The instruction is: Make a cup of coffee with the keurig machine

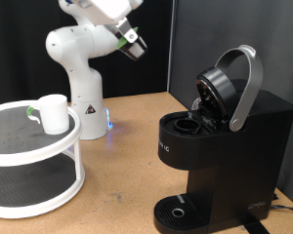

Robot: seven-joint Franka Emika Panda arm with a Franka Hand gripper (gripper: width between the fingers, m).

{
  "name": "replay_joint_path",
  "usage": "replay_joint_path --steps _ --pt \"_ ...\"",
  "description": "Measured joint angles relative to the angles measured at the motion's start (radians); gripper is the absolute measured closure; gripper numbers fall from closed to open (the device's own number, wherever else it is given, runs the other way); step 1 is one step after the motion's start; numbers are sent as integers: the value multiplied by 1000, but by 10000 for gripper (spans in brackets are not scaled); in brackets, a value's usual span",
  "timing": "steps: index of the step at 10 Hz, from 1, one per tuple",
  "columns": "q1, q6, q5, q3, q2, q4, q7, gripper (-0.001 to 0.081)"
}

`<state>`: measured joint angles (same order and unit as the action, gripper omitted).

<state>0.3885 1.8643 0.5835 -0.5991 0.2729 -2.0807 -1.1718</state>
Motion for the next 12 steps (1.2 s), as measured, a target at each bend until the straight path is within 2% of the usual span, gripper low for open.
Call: replay_joint_path --steps 2,4,7,9,12 --pt "13 11 16 11 -44 21 0 329" --pt "14 21 19 13 -53 22 0 329" --pt "17 -32 19 18 -60 27 0 329" --pt "25 -46 19 38 -81 37 24 329" --pt "37 -12 -7 90 -127 35 62 329"
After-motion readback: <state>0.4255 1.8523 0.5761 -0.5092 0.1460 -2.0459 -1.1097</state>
